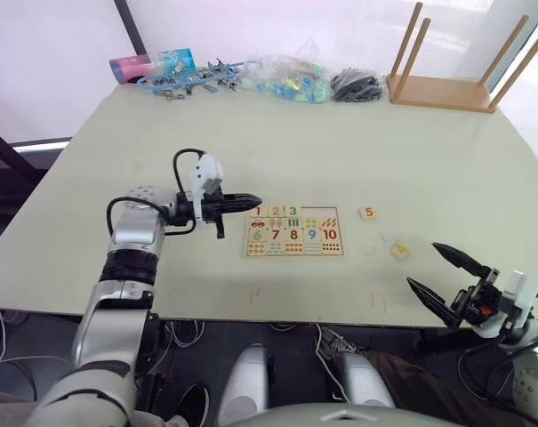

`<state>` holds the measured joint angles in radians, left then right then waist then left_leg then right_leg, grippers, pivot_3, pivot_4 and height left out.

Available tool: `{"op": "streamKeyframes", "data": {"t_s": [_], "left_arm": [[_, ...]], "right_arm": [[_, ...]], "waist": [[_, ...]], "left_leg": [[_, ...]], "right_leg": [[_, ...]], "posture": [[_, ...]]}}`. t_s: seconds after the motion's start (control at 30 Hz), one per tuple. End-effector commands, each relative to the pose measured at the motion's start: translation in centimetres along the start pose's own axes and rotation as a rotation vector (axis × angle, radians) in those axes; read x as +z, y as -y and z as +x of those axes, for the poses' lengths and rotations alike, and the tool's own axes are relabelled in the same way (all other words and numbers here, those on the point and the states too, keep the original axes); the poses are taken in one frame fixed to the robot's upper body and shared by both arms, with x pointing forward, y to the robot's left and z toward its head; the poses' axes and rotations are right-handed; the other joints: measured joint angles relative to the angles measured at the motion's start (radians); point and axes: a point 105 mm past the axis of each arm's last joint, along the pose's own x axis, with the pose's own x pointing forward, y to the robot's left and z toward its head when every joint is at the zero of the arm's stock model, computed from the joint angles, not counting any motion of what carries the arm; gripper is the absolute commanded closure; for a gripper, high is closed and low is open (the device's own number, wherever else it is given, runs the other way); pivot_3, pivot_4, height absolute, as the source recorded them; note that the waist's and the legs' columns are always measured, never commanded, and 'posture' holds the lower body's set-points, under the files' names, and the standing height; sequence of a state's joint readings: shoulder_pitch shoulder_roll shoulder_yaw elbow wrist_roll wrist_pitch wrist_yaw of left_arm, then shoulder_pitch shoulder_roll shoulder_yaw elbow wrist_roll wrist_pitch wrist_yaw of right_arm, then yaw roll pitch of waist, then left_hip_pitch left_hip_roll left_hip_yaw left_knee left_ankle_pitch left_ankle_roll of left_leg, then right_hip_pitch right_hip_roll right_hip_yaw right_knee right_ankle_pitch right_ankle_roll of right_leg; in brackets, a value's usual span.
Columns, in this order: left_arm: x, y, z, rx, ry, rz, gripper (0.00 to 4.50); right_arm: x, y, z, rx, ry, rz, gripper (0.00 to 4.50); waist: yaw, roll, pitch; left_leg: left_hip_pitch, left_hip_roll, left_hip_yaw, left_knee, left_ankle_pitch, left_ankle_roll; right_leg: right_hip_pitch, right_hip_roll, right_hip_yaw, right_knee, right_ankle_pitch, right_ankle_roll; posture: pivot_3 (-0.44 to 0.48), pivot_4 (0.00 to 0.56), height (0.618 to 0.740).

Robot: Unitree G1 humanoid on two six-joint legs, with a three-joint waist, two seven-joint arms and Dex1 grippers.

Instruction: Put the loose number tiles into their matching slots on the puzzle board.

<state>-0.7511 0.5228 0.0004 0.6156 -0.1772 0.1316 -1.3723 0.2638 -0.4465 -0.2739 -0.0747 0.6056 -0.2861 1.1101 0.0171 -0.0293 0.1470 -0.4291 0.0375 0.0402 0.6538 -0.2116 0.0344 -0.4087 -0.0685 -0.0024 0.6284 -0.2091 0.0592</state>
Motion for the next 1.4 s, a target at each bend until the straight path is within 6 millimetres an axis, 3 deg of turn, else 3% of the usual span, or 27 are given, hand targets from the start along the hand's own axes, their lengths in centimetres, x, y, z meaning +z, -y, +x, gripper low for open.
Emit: {"op": "streamKeyframes", "data": {"t_s": [0.03, 0.6, 1.4], "left_arm": [[1.3, -0.7, 0.8, -0.011, -0.011, 0.064, 4.45], [0.1, -1.1, 4.6, -0.094, -0.141, 0.109, 4.45], [-1.4, -0.9, 5.5, -0.103, -0.215, 0.114, 4.45]], "right_arm": [[1.0, 0.3, -0.1, 0.001, 0.019, -0.034, 0.0], [1.2, -0.8, -1.0, -0.046, 0.02, -0.041, 0.0], [1.1, -1.3, -1.2, -0.059, 0.016, -0.042, 0.0]], "waist": [[-0.002, 0.0, 0.0], [-0.002, 0.0, 0.0], [-0.003, 0.0, 0.0]], "left_leg": [[0.0, 0.0, 0.0, 0.0, 0.0, 0.0], [0.0, 0.0, 0.0, 0.0, 0.0, 0.0], [-0.001, 0.0, 0.0, 0.0, 0.0, 0.0]], "right_leg": [[0.0, 0.0, 0.0, 0.0, 0.0, 0.0], [0.0, 0.001, 0.0, 0.0, 0.0, 0.0], [0.0, 0.0, 0.0, -0.001, 0.0, 0.0]], "posture": [[0.0, 0.15, 0.74], [0.0, 0.15, 0.74], [0.0, 0.15, 0.74]]}}
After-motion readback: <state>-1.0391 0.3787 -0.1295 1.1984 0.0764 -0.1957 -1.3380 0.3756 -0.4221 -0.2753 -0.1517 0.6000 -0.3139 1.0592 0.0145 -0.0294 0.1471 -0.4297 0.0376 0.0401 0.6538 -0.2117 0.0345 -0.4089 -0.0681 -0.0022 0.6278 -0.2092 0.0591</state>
